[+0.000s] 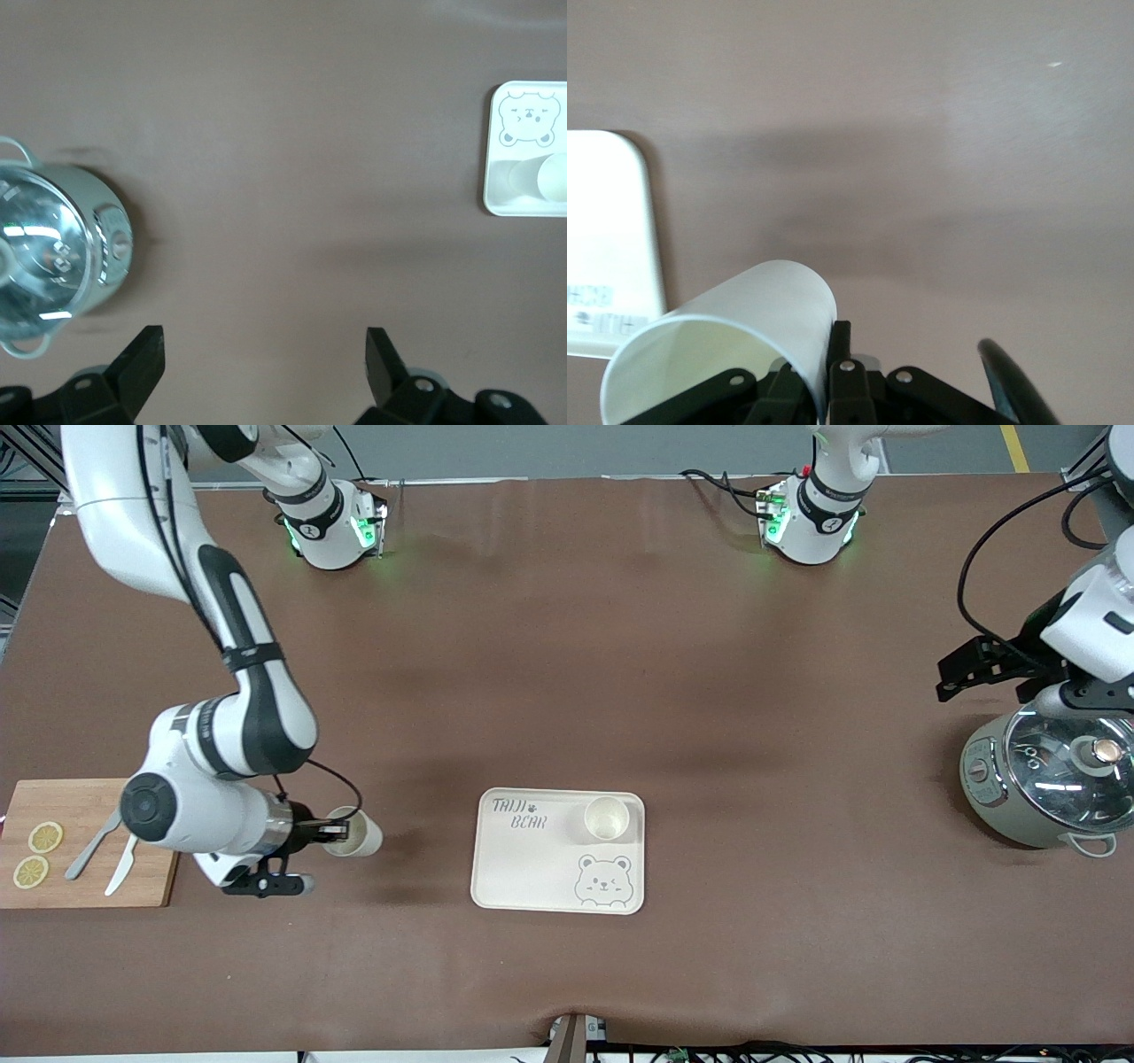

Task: Place white IKEA cup upright on tray with both arms
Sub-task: 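Carry the second cup with the right gripper to the tray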

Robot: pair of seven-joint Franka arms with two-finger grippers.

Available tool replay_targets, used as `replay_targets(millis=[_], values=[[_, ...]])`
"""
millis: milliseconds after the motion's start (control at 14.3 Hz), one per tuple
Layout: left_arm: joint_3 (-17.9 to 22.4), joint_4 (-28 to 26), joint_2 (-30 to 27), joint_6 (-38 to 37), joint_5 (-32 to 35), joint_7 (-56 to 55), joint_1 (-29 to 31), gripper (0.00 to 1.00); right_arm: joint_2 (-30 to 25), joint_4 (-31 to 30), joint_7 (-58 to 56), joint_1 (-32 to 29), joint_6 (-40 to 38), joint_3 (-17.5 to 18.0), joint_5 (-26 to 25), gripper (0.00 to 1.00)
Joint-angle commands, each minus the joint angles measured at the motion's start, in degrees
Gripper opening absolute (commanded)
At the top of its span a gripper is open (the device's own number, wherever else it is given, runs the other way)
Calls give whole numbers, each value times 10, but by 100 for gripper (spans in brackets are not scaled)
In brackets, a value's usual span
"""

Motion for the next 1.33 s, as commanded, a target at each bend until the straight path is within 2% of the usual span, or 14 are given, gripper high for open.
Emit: replay_targets(millis=[0,419,977,1256], values=[[14,20,-8,-2,-6,46,2,100,-1,18,95,37,-9,-4,10,0],[14,86,26,-42,-9,10,-7,100,16,44,252,121,17,-6,5,0],[12,82,3,-57,-12,-13,-6,100,70,50,346,188,125,-9,0,0],[11,79,-4,-87,-12,-32,-21,100,95,56,360,204,154,-11,-4,0]])
